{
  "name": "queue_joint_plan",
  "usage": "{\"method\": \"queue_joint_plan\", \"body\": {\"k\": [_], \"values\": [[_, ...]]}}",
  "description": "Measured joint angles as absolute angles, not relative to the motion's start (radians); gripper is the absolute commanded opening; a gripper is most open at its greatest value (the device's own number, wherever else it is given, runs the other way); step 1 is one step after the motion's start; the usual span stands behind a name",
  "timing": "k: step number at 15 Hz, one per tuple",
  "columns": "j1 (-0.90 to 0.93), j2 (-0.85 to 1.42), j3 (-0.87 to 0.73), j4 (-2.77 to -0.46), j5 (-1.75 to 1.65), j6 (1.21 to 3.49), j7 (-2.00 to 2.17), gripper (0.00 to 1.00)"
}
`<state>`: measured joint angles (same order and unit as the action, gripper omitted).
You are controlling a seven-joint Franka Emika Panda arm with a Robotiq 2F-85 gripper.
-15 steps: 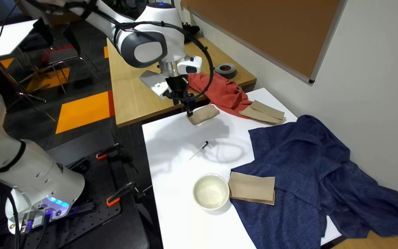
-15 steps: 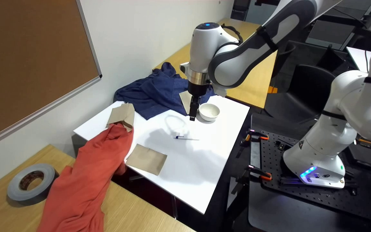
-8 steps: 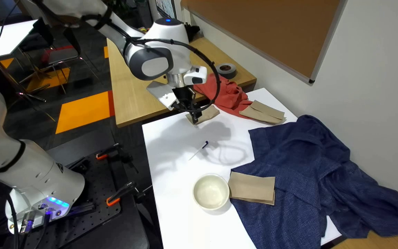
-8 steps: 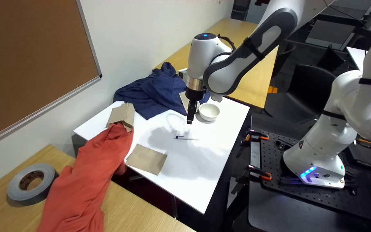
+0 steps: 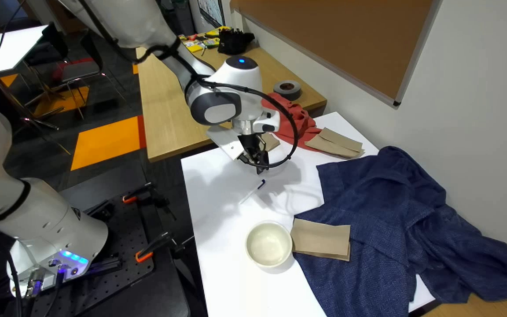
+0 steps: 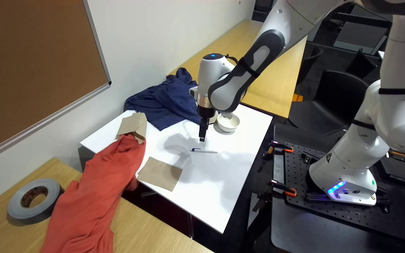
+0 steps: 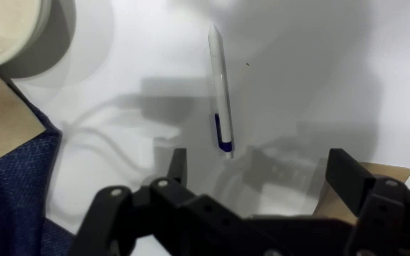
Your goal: Put the pen in the bowl
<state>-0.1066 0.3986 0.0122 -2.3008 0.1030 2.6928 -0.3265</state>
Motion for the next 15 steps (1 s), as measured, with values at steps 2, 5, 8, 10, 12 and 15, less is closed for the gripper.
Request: {"method": "queue_joint_plan", "body": {"k": [2,5,8,10,12,15], "values": [[-0.117,0.448,0.018,-2.270,0.102,2.701,-0.326,1.00],[-0.123,0.511,0.024,-2.237,0.096,2.720,-0.326,1.00],[-0.123,0.566,0.024,-2.217,0.080,2.770,-0.326,1.00],[-0.124,0.601,0.024,-2.208,0.075,2.817,-0.326,1.00],[-0.125,0.633,0.024,-2.199,0.070,2.856,-0.322,1.00],[-0.128,0.671,0.023,-2.180,0.054,2.883,-0.303,1.00]]}}
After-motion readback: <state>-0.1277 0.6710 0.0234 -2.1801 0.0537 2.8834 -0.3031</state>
